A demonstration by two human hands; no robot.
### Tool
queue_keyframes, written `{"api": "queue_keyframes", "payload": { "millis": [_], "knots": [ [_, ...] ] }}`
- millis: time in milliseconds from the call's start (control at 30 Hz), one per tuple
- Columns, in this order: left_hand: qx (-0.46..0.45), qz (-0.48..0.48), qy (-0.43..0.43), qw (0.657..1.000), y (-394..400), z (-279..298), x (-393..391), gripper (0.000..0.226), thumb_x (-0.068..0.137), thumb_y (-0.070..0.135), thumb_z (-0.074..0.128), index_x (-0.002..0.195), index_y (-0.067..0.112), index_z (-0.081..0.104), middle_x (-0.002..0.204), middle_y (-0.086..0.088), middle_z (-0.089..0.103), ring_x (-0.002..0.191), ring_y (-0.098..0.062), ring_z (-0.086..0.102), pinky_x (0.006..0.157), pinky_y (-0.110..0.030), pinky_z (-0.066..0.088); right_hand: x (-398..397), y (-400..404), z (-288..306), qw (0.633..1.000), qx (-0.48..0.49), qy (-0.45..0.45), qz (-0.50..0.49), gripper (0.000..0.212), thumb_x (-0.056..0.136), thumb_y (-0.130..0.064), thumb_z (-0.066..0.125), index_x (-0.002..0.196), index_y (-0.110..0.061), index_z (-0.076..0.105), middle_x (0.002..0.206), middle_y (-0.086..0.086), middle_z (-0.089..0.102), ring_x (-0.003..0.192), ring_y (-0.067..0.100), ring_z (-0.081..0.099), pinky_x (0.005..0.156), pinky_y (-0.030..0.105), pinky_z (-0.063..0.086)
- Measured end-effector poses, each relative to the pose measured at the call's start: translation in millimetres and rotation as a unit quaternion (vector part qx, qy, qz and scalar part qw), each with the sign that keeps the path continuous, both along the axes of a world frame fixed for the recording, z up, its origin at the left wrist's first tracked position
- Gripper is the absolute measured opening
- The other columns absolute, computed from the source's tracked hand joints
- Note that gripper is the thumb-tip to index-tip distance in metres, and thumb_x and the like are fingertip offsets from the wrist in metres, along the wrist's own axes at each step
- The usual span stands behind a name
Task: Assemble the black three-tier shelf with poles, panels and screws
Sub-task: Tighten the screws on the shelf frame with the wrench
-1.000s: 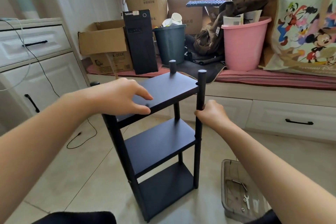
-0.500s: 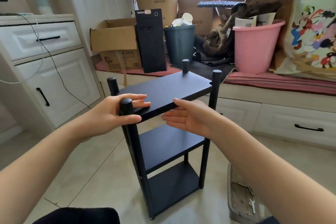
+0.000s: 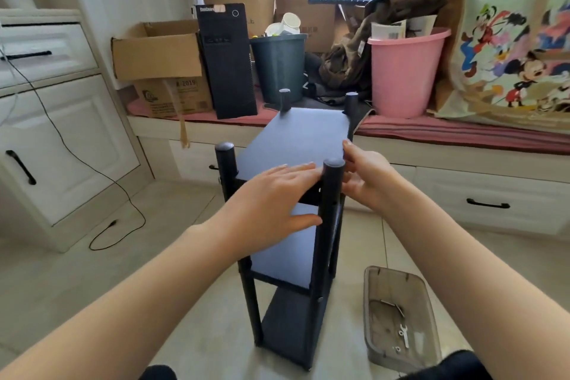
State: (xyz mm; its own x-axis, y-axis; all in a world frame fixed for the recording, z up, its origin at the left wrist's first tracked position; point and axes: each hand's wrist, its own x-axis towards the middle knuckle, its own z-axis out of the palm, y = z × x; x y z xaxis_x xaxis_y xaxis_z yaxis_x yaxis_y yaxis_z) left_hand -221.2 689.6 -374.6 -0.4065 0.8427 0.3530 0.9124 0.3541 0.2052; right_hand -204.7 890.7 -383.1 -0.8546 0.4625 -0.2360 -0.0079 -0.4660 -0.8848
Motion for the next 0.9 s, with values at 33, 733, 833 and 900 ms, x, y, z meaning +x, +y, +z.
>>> {"api": "queue_keyframes", "payload": {
  "millis": [33,733,833,900],
  "knots": [
    [0.006,-0.010,0.025,1.000,5.4,-0.8,0.1,0.069,0.089,0.041,0.071,0.150,0.025,0.043,0.152,0.007,0.048,0.143,-0.006,0.036,0.119,-0.017,0.018,5.1,4.0,-0.9,1.000,0.025,-0.003,0.006,0.029,0.103,-0.030,0.051,0.102,-0.005,0.065,0.073,0.007,0.076,0.064,0.020,0.074,0.052,0.031,0.057],
    [-0.004,-0.019,0.080,0.997,64.3,0.5,21.0,0.062,0.095,0.043,0.062,0.152,0.032,0.039,0.149,0.023,0.027,0.146,-0.023,0.036,0.119,-0.044,0.031,71.5,4.7,-53.7,0.987,0.105,0.101,0.069,0.051,0.100,-0.057,0.035,0.107,-0.024,0.073,0.093,0.010,0.068,0.080,0.017,0.057,0.080,0.035,0.045],
    [-0.042,-0.030,0.053,0.997,58.9,6.4,14.1,0.064,0.097,0.043,0.057,0.154,0.039,0.027,0.148,0.029,0.014,0.150,-0.014,0.025,0.123,-0.038,0.024,69.5,5.7,-57.4,0.985,0.107,0.115,0.076,0.052,0.099,-0.056,0.034,0.109,-0.023,0.072,0.090,0.011,0.066,0.075,0.016,0.054,0.079,0.036,0.042],
    [-0.035,-0.025,0.059,0.997,58.6,8.0,14.9,0.062,0.099,0.039,0.054,0.155,0.034,0.028,0.156,0.020,0.022,0.151,-0.015,0.025,0.124,-0.037,0.023,67.5,5.0,-59.8,0.984,0.122,0.110,0.068,0.056,0.097,-0.058,0.032,0.106,-0.018,0.070,0.080,0.007,0.061,0.069,0.015,0.052,0.078,0.038,0.040]
  ]
}}
